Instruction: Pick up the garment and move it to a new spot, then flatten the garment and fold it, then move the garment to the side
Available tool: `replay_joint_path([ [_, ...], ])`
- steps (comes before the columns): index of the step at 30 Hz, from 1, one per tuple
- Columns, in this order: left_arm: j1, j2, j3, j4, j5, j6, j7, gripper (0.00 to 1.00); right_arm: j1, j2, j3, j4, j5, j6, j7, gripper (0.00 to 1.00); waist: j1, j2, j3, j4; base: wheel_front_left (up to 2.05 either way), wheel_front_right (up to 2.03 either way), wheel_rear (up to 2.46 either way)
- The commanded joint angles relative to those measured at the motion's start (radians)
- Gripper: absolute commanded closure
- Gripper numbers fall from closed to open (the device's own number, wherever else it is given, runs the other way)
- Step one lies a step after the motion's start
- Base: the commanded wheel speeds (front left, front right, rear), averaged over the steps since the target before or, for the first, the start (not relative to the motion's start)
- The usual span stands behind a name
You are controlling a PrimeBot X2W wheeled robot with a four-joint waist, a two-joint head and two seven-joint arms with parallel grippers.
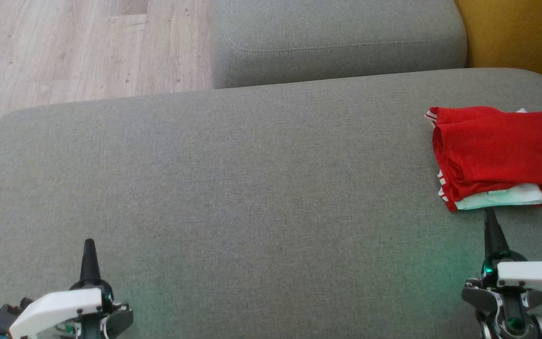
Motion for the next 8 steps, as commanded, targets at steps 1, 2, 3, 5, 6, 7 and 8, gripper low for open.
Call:
replay_joint_path([
  [1, -0.052, 0.007, 0.036, -0.037, -0.025, -0.006, 0.010, 1.00, -0.060, -0.011, 0.010, -0.042, 0.031, 0.003, 0.007, 1.00, -0.0001, 0.0000, 0.000, 0.000, 0.00, 0.00, 0.00],
  [2, -0.053, 0.007, 0.038, -0.038, -0.035, -0.006, 0.013, 1.00, -0.060, -0.011, 0.009, -0.043, 0.043, 0.003, 0.010, 1.00, -0.0001, 0.0000, 0.001, 0.000, 0.00, 0.00, 0.00],
  [3, -0.054, 0.007, 0.039, -0.040, -0.045, -0.006, 0.016, 1.00, -0.061, -0.010, 0.007, -0.044, 0.055, 0.003, 0.013, 1.00, -0.0001, 0.0000, 0.001, 0.001, 0.00, 0.00, 0.00],
  [5, -0.056, 0.007, 0.042, -0.042, -0.065, -0.006, 0.022, 1.00, -0.062, -0.010, 0.004, -0.045, 0.078, 0.003, 0.019, 1.00, -0.0001, 0.0000, 0.002, 0.001, 0.00, 0.00, 0.00],
  [6, -0.057, 0.007, 0.044, -0.043, -0.075, -0.006, 0.025, 1.00, -0.062, -0.010, 0.002, -0.046, 0.089, 0.003, 0.022, 1.00, -0.0001, 0.0000, 0.002, 0.001, 0.00, 0.00, 0.00],
  [7, -0.058, 0.007, 0.045, -0.044, -0.085, -0.006, 0.028, 1.00, -0.063, -0.010, 0.000, -0.047, 0.101, 0.003, 0.025, 1.00, -0.0001, 0.0000, 0.003, 0.001, 0.00, 0.00, 0.00],
  [8, -0.059, 0.007, 0.047, -0.045, -0.095, -0.006, 0.031, 1.00, -0.063, -0.010, -0.001, -0.048, 0.112, 0.003, 0.028, 1.00, -0.0001, 0.0000, 0.003, 0.001, 0.00, 0.00, 0.00],
])
